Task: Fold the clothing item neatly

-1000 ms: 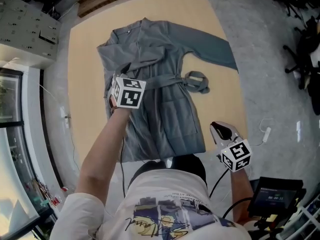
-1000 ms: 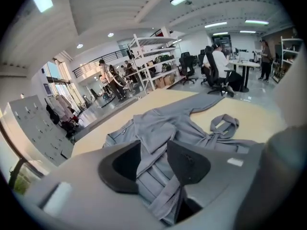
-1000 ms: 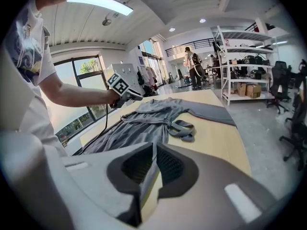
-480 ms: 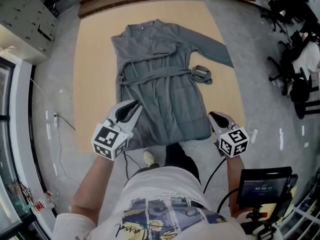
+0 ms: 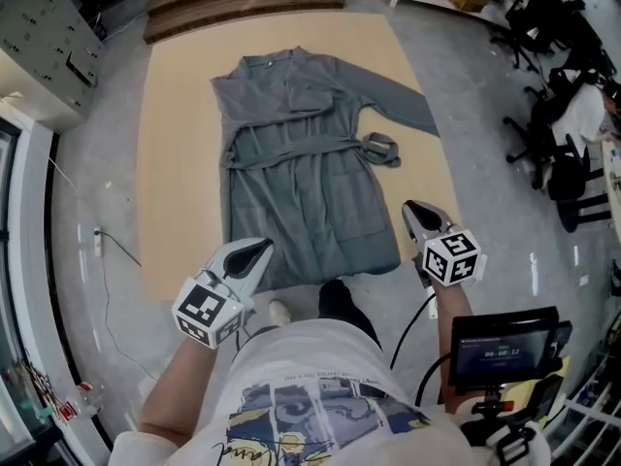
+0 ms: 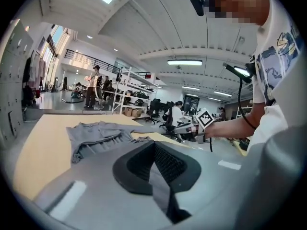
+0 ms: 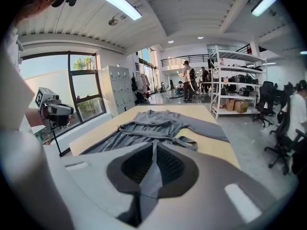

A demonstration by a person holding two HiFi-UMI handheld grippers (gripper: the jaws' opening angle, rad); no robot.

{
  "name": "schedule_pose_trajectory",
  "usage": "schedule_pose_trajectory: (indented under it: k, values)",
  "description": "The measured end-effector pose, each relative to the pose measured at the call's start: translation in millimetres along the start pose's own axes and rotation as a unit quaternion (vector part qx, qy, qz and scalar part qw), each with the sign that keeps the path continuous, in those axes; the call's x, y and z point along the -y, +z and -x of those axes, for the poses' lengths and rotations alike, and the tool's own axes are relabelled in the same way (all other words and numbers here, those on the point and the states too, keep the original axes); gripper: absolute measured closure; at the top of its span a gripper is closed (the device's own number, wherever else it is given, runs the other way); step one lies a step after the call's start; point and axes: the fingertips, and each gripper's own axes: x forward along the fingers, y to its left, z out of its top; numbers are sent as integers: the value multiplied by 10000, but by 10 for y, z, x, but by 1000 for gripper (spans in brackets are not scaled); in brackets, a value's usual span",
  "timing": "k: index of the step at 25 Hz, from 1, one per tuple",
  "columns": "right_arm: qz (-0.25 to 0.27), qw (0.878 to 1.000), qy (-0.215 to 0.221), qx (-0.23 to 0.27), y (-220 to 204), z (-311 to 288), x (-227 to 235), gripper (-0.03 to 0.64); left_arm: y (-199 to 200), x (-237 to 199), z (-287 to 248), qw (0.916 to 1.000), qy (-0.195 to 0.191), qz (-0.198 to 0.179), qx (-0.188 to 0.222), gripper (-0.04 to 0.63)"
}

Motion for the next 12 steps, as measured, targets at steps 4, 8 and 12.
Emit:
schedule_pose_trajectory:
  k: [4, 8, 12]
  values:
    - [-42, 10000, 5, -36, 66, -128, 288, 600, 100, 16, -215, 9998, -123, 99, -82, 589]
    - [-151, 9998, -69, -64, 98, -227, 746, 590, 209, 59, -471, 9995, -192, 55, -260, 589]
    - [-271, 9992, -282, -63, 84, -334, 1339, 560, 314, 26, -762, 9992, -65, 88, -382, 589]
